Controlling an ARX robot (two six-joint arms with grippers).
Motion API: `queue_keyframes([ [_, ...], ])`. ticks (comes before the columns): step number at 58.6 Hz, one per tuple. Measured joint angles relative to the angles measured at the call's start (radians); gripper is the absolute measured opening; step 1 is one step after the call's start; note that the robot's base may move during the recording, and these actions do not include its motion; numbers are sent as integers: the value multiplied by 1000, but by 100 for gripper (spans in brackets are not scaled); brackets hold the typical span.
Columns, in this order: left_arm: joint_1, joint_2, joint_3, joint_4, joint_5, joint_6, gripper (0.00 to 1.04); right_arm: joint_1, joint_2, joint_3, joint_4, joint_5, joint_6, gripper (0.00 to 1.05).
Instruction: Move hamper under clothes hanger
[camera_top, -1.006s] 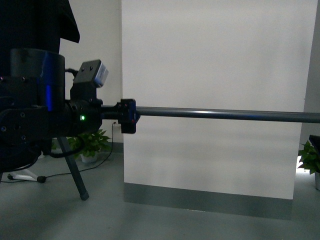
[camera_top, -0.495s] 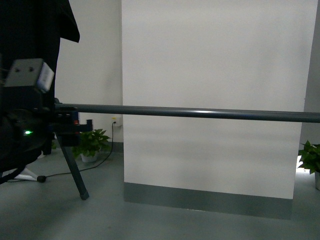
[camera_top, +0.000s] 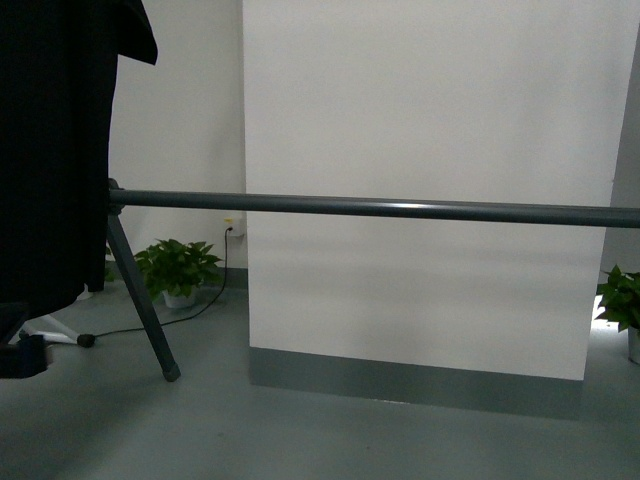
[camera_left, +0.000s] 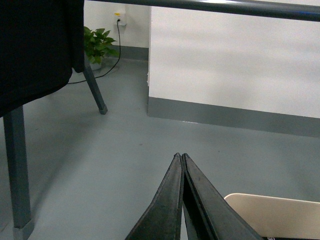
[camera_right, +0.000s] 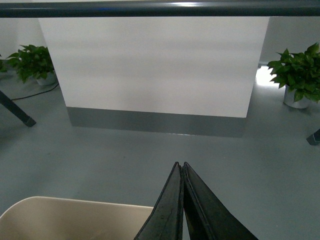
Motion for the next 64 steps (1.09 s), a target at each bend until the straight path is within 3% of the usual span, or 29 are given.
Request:
queue_keyframes([
  [21,63,-182,-192,9,55,0,3,41,-151,-163,19,40,0,2],
  [28,63,-240,-235,-5,56,0,3,91,-208,-204,-15,99,0,2],
  [47,63,-433,-340,-97,59,0,3,109,-449,-269,-182,106,0,2],
  [51,63,-445,-383,-56,59,0,3,109,-523,-282,-241,106,0,2],
  [64,63,-628,-423,-207,59,0,3,109,-715,-303,-407,106,0,2],
])
